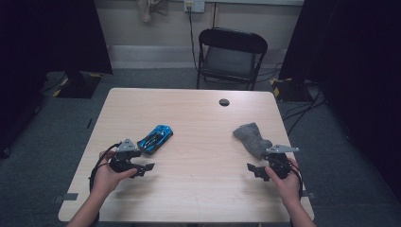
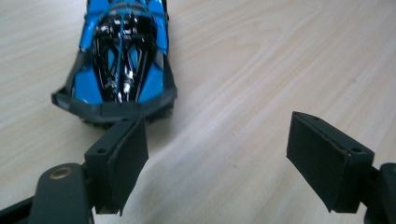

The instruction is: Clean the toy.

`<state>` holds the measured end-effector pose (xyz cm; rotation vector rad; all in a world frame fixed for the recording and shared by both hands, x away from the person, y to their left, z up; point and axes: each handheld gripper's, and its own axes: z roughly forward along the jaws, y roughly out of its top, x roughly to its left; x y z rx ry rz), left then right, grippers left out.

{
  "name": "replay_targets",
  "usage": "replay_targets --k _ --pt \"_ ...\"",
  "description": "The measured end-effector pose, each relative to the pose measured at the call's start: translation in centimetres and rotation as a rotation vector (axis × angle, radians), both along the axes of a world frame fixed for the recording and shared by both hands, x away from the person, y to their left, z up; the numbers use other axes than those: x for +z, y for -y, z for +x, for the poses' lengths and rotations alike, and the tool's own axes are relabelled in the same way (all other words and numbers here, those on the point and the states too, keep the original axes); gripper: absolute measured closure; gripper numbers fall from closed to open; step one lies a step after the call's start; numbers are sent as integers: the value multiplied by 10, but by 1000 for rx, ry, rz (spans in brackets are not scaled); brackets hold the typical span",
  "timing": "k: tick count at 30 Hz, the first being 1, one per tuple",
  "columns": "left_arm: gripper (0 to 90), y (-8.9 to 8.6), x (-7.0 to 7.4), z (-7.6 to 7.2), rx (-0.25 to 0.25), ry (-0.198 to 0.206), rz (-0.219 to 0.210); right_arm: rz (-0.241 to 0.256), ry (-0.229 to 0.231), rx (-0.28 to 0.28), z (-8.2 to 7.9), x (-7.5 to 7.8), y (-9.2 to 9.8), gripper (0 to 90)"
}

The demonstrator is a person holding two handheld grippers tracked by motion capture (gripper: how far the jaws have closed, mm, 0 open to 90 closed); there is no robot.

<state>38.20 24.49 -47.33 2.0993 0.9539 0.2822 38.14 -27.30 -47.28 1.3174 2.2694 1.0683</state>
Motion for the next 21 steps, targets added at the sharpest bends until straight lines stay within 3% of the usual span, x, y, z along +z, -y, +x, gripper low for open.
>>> replay_targets --k 2,9,21 --pt "208 0 -4 -5 -13 10 16 -6 -8 5 -4 -5 0 140" --pt "201 0 -8 -11 -28 -5 9 -11 -16 9 -8 -11 -1 140" --pt "202 0 -19 -15 -82 24 36 -36 -17 20 -14 -22 -3 140"
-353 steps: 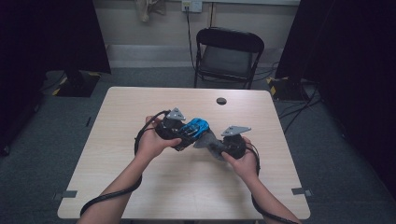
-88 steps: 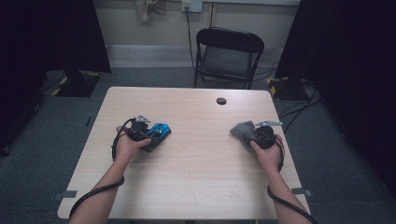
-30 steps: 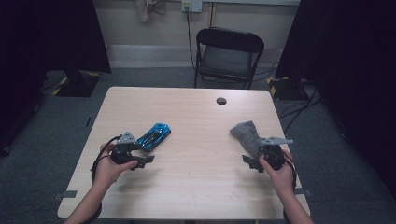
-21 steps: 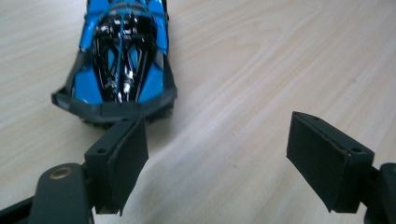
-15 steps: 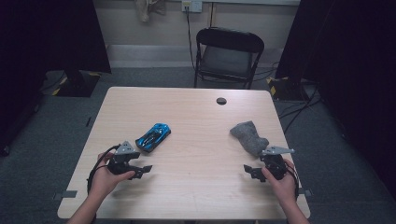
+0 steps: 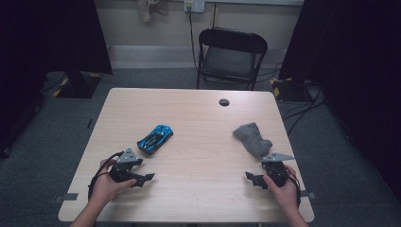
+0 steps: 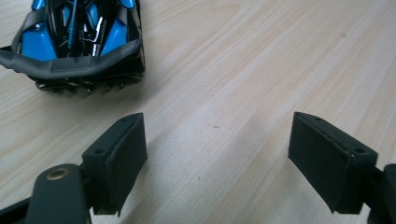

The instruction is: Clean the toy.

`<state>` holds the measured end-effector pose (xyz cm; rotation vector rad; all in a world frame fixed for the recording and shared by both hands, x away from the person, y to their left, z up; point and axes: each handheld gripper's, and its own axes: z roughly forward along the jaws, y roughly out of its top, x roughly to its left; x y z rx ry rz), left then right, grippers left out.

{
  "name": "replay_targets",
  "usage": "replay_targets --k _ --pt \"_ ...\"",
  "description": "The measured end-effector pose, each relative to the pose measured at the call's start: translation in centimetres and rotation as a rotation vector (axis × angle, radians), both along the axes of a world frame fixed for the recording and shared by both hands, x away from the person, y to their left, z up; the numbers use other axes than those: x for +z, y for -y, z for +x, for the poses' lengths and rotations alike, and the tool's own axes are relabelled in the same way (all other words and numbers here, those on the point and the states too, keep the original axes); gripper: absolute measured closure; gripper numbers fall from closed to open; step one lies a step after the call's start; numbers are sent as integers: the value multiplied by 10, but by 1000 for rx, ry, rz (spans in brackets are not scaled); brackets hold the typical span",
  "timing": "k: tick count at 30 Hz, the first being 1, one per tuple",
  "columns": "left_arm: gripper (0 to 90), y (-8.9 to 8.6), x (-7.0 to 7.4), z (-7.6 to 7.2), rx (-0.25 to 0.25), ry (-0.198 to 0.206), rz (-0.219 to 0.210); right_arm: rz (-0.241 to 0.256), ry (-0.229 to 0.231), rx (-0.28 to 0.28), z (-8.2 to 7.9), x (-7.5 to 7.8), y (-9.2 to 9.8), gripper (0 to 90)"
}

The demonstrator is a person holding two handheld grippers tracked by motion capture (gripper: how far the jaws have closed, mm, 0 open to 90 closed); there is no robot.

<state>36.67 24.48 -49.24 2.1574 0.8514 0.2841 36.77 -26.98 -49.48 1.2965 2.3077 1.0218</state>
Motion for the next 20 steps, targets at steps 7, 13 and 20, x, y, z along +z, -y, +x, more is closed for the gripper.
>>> replay_targets --k 7,13,20 --pt "189 2 -5 -2 -18 4 27 -26 20 13 -3 -2 0 142" --pt "153 3 -7 -3 -25 21 41 -47 57 24 -7 -6 -1 136" --pt "142 3 -8 -3 -31 32 39 -43 62 31 -7 -6 0 134"
